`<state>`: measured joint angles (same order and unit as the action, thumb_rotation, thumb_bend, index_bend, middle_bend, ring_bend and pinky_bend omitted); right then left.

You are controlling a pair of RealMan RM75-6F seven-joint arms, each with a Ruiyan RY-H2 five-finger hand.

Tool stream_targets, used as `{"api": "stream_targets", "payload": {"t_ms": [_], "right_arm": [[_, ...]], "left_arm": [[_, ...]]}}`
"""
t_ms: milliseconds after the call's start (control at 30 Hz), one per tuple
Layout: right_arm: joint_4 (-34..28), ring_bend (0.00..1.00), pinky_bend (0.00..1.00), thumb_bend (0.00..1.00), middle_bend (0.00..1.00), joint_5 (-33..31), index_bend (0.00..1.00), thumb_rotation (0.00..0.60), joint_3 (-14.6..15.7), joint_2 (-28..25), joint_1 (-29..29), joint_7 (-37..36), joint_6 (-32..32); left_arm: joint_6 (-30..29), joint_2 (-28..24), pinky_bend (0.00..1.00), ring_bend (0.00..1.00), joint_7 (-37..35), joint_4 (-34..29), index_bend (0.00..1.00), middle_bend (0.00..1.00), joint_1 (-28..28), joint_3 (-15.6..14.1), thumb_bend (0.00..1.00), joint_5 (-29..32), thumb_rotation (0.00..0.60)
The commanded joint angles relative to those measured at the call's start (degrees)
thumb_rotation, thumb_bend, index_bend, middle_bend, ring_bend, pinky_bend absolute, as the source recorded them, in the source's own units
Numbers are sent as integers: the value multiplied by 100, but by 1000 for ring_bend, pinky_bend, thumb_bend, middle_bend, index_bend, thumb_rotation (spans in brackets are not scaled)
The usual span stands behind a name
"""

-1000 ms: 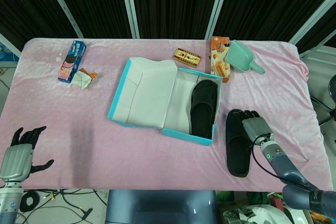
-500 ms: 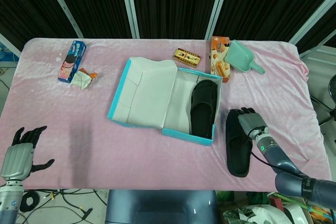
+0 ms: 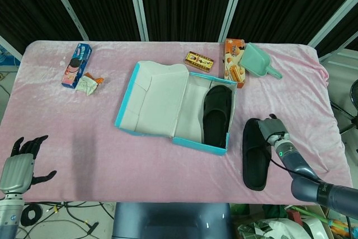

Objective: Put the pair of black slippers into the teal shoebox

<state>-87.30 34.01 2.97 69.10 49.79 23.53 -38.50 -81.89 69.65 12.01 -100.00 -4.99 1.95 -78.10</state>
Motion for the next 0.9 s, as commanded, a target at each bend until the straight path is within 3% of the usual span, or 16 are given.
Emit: {"api": "stream_targets", "payload": {"t_ms": [33, 567, 900], "right_arm": [[-193, 261, 62, 166, 568, 274, 546, 600, -67, -111, -125, -169, -198], [-1564, 260, 62, 166, 558, 1220, 546, 600, -371, -1277, -679, -549, -1353], [-2049, 259, 62, 166, 556, 1657, 547, 600, -972, -2107, -984, -1711, -1466]], "left_arm": [[-2, 1, 0, 163, 7, -10, 143, 178, -8, 5, 0, -15, 600], [-3, -23, 0, 163, 5, -23, 142, 177, -32, 28, 0, -53, 600], [23, -20, 0, 163, 17, -23, 141, 177, -67, 37, 0, -82, 600]]}}
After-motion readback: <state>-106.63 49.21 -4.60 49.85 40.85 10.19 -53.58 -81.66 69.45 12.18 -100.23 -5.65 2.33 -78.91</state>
